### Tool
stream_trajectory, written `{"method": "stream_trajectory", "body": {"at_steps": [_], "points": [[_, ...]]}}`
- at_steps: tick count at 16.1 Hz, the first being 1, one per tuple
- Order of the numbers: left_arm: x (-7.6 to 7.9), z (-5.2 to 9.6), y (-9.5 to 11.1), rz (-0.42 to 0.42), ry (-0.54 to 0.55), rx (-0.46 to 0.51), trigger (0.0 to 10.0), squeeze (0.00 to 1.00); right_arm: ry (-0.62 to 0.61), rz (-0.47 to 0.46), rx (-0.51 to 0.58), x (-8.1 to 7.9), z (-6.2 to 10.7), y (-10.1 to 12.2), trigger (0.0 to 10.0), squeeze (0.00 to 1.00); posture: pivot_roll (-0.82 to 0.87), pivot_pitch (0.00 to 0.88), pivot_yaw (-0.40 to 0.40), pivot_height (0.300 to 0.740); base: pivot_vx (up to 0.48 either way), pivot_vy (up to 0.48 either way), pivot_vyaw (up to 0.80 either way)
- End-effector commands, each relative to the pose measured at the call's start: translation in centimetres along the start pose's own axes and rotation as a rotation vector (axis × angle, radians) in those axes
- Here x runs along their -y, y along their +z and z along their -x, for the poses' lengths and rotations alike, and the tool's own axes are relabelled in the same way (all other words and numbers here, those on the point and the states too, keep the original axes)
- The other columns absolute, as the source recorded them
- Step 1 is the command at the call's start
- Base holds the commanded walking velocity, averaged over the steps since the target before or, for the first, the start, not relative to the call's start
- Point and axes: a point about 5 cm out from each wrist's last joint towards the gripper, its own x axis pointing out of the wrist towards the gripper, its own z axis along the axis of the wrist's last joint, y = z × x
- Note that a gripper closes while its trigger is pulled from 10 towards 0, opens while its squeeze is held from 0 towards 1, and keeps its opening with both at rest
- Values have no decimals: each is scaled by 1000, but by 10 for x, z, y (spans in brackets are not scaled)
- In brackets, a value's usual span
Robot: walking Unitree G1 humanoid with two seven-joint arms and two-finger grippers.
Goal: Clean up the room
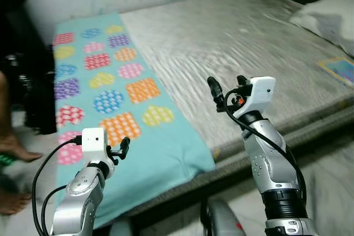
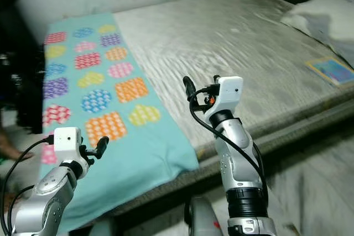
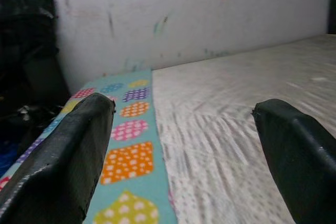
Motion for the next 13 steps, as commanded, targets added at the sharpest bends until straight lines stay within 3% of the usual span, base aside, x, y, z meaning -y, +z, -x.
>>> {"method": "stream_trajectory", "body": {"at_steps": [1,5,13], "points": [[-4,0,2,-19,11,2,10000,0,17,-7,19,-4,-4,4,10000,0,-96,0,42,691,0,0,0],[-4,-1,2,-21,9,5,10000,0,19,-12,19,-5,-4,4,10000,0,-94,0,41,740,0,0,0],[-1,-6,11,-9,23,61,10000,0,22,-17,-1,-5,-5,-4,10000,0,-86,0,27,740,0,0,0]]}}
